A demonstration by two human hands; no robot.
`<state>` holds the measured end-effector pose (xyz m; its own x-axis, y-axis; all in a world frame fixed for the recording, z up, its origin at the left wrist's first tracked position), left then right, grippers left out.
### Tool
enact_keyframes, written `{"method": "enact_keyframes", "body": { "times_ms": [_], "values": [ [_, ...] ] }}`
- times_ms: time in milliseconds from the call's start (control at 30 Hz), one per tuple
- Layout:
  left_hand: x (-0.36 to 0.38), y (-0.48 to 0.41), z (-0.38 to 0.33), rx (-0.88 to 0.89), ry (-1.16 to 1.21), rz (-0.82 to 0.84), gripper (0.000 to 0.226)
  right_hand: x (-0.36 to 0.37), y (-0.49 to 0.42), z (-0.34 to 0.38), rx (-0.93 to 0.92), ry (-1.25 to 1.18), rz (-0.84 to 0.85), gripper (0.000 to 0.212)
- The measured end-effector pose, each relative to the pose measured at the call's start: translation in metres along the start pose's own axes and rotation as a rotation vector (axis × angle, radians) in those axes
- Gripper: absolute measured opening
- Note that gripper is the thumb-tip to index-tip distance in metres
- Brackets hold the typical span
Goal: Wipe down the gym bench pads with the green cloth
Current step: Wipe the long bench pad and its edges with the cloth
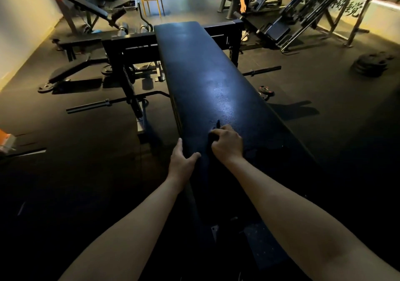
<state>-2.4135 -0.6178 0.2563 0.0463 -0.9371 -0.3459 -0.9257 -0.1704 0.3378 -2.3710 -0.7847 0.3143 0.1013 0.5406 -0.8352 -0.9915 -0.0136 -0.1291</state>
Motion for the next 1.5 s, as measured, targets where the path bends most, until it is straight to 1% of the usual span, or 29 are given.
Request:
{"method": "enact_keyframes", "body": {
  "times_ms": [100,167,233,267,300,367,400,433,467,500,567,600,667,733,800,867,967,1033,1100,1133,1167,1233,1300,1333,1400,1433,1500],
  "values": [
    [-0.001,-0.003,0.005,-0.017,0.102,0.112,0.083,0.025,0.004,0.04,-0.087,-0.049,0.038,0.042],
    [-0.004,-0.003,0.01,-0.013,0.189,0.214,0.082,0.036,0.004,0.057,-0.151,-0.075,0.115,0.038],
    [-0.004,-0.012,0.015,0.014,0.204,0.271,0.085,0.036,0.002,0.056,-0.195,-0.125,0.189,0.034],
    [-0.004,-0.015,0.018,0.0,0.176,0.272,0.089,0.029,-0.003,0.05,-0.189,-0.134,0.167,0.033],
    [-0.003,-0.018,0.02,0.003,0.175,0.261,0.098,0.019,-0.011,0.037,-0.152,-0.119,0.103,0.032],
    [-0.001,-0.022,0.025,0.004,0.122,0.223,0.116,-0.005,-0.021,0.005,-0.006,-0.01,-0.066,0.034],
    [-0.002,-0.021,0.026,0.019,0.103,0.203,0.114,-0.009,-0.02,-0.005,0.072,0.049,-0.101,0.038],
    [-0.004,-0.02,0.027,0.026,0.091,0.187,0.107,-0.007,-0.018,-0.006,0.119,0.087,-0.1,0.041],
    [-0.005,-0.018,0.025,0.029,0.088,0.175,0.099,-0.001,-0.016,-0.003,0.127,0.105,-0.081,0.042],
    [-0.007,-0.018,0.024,0.039,0.098,0.18,0.096,0.007,-0.014,0.006,0.111,0.112,-0.062,0.042],
    [-0.007,-0.019,0.028,0.032,0.163,0.228,0.102,0.021,-0.013,0.023,0.074,0.099,-0.034,0.042],
    [-0.007,-0.018,0.029,0.026,0.19,0.245,0.1,0.026,-0.014,0.031,0.062,0.09,-0.021,0.043],
    [-0.008,-0.019,0.035,0.005,0.237,0.253,0.08,0.036,-0.013,0.046,0.032,0.08,0.011,0.043],
    [-0.012,-0.015,0.031,0.028,0.362,0.229,0.062,0.044,-0.006,0.06,-0.009,0.036,0.029,0.04],
    [-0.017,-0.014,0.03,0.017,0.537,0.201,0.054,0.049,0.003,0.073,-0.043,-0.035,0.046,0.038],
    [-0.022,-0.017,0.036,-0.006,0.642,0.132,0.049,0.054,0.013,0.085,-0.076,-0.094,0.064,0.038],
    [-0.023,-0.016,0.04,-0.041,0.718,0.045,0.035,0.064,0.029,0.102,-0.157,-0.136,0.124,0.049],
    [-0.022,-0.018,0.041,-0.08,0.78,0.033,0.033,0.063,0.031,0.105,-0.167,-0.199,0.147,0.06],
    [-0.017,-0.025,0.042,-0.104,0.785,0.073,0.032,0.052,0.028,0.095,-0.134,-0.309,0.105,0.062],
    [-0.013,-0.029,0.04,-0.093,0.741,0.094,0.032,0.043,0.026,0.086,-0.121,-0.32,0.04,0.059],
    [-0.013,-0.034,0.041,-0.077,0.669,0.079,0.034,0.034,0.024,0.076,-0.113,-0.271,-0.048,0.054],
    [-0.023,-0.042,0.037,-0.063,0.537,-0.012,0.038,0.025,0.026,0.055,-0.095,-0.068,-0.171,0.047],
    [-0.038,-0.054,0.031,-0.051,0.489,-0.112,0.043,0.03,0.029,0.045,-0.086,0.072,-0.169,0.044],
    [-0.041,-0.062,0.029,-0.066,0.494,-0.127,0.041,0.034,0.03,0.045,-0.094,0.11,-0.154,0.04],
    [-0.03,-0.074,0.023,-0.145,0.561,-0.06,0.032,0.039,0.028,0.049,-0.123,0.166,-0.135,0.033],
    [-0.02,-0.079,0.023,-0.194,0.566,-0.025,0.035,0.041,0.026,0.05,-0.133,0.179,-0.132,0.031],
    [-0.005,-0.087,0.032,-0.257,0.408,-0.014,0.078,0.04,0.023,0.05,-0.131,0.172,-0.138,0.032]
  ]
}}
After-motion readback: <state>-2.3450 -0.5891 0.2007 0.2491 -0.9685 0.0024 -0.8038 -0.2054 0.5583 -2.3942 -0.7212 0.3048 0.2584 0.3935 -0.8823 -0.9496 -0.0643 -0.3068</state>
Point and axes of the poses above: each hand's wrist, its own y-axis away from the middle knuckle, its own x-axis out of the palm, z = x × y, the point moved 9 cm from there along -y, towards the middle knuckle, and after that the axes turned 6 degrees about -x, right-handed, at the moved point
